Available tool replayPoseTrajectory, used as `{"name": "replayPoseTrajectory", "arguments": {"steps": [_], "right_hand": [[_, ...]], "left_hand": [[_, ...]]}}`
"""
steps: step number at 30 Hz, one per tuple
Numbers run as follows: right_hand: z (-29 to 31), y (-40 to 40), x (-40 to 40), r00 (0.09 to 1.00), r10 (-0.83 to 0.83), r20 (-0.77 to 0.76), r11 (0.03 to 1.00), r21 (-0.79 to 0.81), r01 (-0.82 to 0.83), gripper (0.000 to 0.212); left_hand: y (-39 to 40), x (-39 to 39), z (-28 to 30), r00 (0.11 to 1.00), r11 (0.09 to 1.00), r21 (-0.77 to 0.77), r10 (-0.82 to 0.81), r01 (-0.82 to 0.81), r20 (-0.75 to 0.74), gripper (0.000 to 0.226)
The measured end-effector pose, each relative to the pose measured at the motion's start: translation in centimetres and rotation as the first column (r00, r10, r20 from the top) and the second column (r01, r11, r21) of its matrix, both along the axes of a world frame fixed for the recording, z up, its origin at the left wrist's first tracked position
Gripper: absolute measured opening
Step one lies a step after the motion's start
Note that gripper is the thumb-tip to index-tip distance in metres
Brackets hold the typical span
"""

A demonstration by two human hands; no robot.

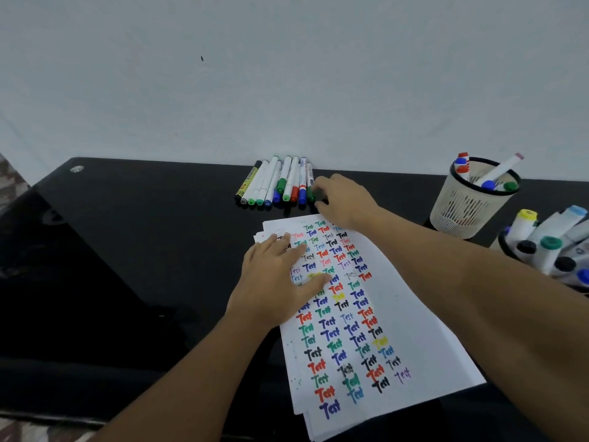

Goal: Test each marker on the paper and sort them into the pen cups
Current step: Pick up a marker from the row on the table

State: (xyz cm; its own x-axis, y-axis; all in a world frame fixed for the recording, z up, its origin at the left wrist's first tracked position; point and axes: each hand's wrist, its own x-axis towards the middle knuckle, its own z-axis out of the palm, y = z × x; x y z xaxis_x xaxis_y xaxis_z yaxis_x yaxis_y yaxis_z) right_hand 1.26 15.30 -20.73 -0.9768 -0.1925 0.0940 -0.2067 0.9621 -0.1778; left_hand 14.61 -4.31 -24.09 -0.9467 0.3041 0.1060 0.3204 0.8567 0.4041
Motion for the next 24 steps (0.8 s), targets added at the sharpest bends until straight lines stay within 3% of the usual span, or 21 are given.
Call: {"name": "replayPoseTrajectory", "arguments": {"steps": [12,21,24], "right_hand": [[-0.2,0.6,0.0,0.999,0.041,-0.024,0.993,0.114,-0.038,0.047],[-0.4,2.1,0.5,0.92,0.234,-0.315,0.932,0.344,-0.119,0.033],[0.7,1.8,1.5,0.888,0.253,-0.384,0.944,0.301,-0.139,0.033]], "left_hand": [[0.1,0.1,0.0,1.0,1.0,0.011,0.008,-0.008,-0.004,0.086],[0.1,0.0,0.2,1.0,1.0,-0.009,0.02,-0.02,0.014,0.086],[0.1,-0.1,0.1,1.0,1.0,-0.009,0.022,-0.021,0.006,0.086]]}}
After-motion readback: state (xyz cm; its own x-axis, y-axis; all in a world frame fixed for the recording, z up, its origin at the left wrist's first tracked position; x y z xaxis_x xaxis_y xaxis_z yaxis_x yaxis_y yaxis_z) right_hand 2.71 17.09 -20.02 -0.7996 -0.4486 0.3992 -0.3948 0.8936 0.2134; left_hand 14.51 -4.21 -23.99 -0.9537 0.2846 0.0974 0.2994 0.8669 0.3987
